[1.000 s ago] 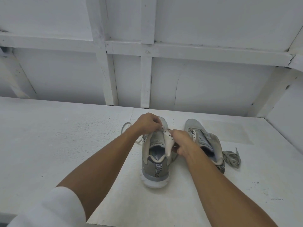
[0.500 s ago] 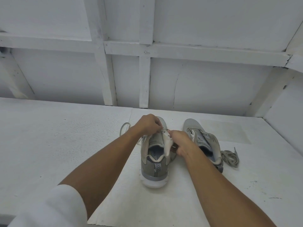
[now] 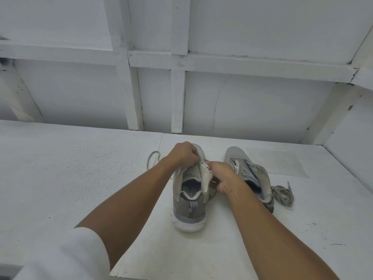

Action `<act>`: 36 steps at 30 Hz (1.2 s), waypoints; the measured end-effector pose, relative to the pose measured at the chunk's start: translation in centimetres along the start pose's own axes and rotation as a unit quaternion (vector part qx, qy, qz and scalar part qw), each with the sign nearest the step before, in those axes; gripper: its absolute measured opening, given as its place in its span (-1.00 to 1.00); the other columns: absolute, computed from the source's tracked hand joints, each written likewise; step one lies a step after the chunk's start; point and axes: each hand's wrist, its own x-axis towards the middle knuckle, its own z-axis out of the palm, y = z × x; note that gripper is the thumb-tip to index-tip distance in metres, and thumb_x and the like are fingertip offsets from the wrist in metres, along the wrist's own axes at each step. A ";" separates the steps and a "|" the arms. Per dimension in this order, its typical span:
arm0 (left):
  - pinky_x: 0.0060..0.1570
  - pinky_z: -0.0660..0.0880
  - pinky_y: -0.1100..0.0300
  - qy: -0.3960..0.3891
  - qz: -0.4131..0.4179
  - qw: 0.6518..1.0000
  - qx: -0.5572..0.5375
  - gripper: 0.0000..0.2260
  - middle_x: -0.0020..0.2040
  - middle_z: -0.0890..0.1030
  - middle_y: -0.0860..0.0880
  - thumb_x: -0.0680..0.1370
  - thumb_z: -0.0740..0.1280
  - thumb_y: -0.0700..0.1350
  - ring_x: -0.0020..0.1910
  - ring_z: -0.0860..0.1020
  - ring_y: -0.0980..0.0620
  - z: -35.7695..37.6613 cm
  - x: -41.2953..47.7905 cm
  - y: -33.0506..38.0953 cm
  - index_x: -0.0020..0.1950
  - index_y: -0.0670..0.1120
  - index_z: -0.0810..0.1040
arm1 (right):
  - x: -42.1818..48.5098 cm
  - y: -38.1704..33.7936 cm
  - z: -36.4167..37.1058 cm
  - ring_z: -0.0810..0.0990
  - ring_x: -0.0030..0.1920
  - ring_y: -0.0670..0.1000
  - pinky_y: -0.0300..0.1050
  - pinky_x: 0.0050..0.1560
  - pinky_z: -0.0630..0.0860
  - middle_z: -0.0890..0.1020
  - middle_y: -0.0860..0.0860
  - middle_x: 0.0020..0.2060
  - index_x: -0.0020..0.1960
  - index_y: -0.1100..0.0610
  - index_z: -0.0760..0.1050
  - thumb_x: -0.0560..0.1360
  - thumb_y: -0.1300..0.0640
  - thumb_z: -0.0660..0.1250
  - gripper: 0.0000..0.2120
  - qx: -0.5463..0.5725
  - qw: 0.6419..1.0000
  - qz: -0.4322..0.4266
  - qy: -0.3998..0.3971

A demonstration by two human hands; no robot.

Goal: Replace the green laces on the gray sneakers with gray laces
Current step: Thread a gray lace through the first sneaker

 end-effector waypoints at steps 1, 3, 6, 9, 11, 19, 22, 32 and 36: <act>-0.03 0.59 0.14 0.001 -0.001 1.000 0.000 -0.92 -0.24 0.61 0.00 0.46 0.38 -0.17 -0.12 0.61 0.00 0.0 0.0 0.0 -0.19 0.00 0.63 | 0.0 0.0 0.0 0.56 -0.23 0.09 -0.11 -0.26 0.50 0.61 0.13 -0.26 -0.06 0.22 0.58 0.53 0.21 0.32 -0.91 -0.003 1.000 -0.001 0.001; -0.03 0.58 0.16 0.002 -0.002 1.000 0.000 -0.92 -0.23 0.60 -0.01 0.47 0.38 -0.17 -0.11 0.60 -0.01 0.0 -0.1 0.1 -0.18 -0.01 0.63 | 0.0 0.0 0.0 0.56 -0.22 0.10 -0.11 -0.25 0.50 0.61 0.15 -0.24 -0.02 0.22 0.59 0.52 0.21 0.33 -0.89 -0.009 1.000 -0.001 0.001; -0.08 0.57 0.19 0.007 -0.008 1.000 0.001 -0.91 -0.21 0.62 -0.02 0.46 0.38 -0.18 -0.07 0.62 -0.01 0.1 0.0 0.2 -0.18 -0.01 0.64 | -0.1 0.0 0.0 0.55 -0.25 0.08 -0.13 -0.32 0.47 0.60 0.13 -0.27 -0.05 0.21 0.57 0.54 0.21 0.31 -0.91 -0.004 1.000 -0.001 -0.004; -0.07 0.58 0.17 0.009 -0.014 1.000 0.005 -0.90 -0.18 0.64 -0.04 0.45 0.37 -0.19 -0.06 0.63 -0.01 0.3 0.0 0.2 -0.19 0.00 0.64 | -0.1 0.0 0.1 0.56 -0.21 0.10 -0.12 -0.28 0.48 0.60 0.14 -0.25 -0.04 0.21 0.57 0.53 0.22 0.30 -0.90 -0.012 1.000 -0.001 -0.002; -0.08 0.58 0.16 0.013 -0.015 1.000 0.001 -0.88 -0.15 0.65 -0.04 0.44 0.36 -0.20 -0.07 0.62 -0.01 0.4 0.0 0.3 -0.22 0.01 0.62 | -0.1 -0.1 0.2 0.56 -0.12 0.13 -0.05 -0.17 0.51 0.60 0.17 -0.19 -0.04 0.22 0.57 0.52 0.25 0.25 -0.87 -0.037 0.999 -0.008 0.010; -0.11 0.43 0.18 0.051 -0.009 0.998 0.028 -0.87 -0.03 0.55 -0.04 0.50 0.33 -0.14 -0.06 0.50 -0.01 1.9 -0.2 0.4 0.01 -0.04 0.44 | -1.0 -2.6 0.8 0.51 -0.15 0.14 -0.03 -0.12 0.50 0.53 0.18 -0.22 -0.13 0.21 0.47 0.48 0.33 0.12 -0.84 -0.109 0.994 -0.021 0.001; 0.14 0.45 -0.01 0.063 -0.010 0.998 0.020 -0.81 0.08 0.59 -0.07 0.54 0.30 -0.10 0.10 0.51 -0.09 2.2 -1.0 0.5 0.13 -0.05 0.46 | -0.8 -3.5 1.1 0.49 -0.28 0.10 -0.15 -0.32 0.42 0.54 0.17 -0.23 -0.10 0.21 0.50 0.50 0.33 0.14 -0.83 -0.132 0.991 -0.033 0.009; -0.23 0.39 0.26 0.195 -0.100 0.961 -0.170 -0.83 -0.05 0.60 0.03 0.51 0.33 0.01 -0.10 0.52 0.10 2.3 -5.6 -1.8 0.02 -0.04 0.56 | -0.2 -5.6 -0.2 0.46 -0.22 0.05 -0.30 -0.49 0.43 0.46 0.10 -0.26 -0.26 0.17 0.36 0.54 0.34 0.20 -0.78 -0.389 0.911 -0.137 0.021; -0.01 0.46 0.15 0.220 -0.113 0.940 -0.235 -0.76 -0.04 0.61 0.02 0.57 0.26 0.05 -0.05 0.52 0.05 2.6 -6.2 -2.0 0.08 -0.05 0.61 | -2.3 -12.3 -2.1 0.45 -0.31 0.06 -0.28 -0.45 0.52 0.38 0.11 -0.25 -0.24 0.25 0.34 0.55 0.48 0.08 -0.75 0.139 0.969 -0.199 0.040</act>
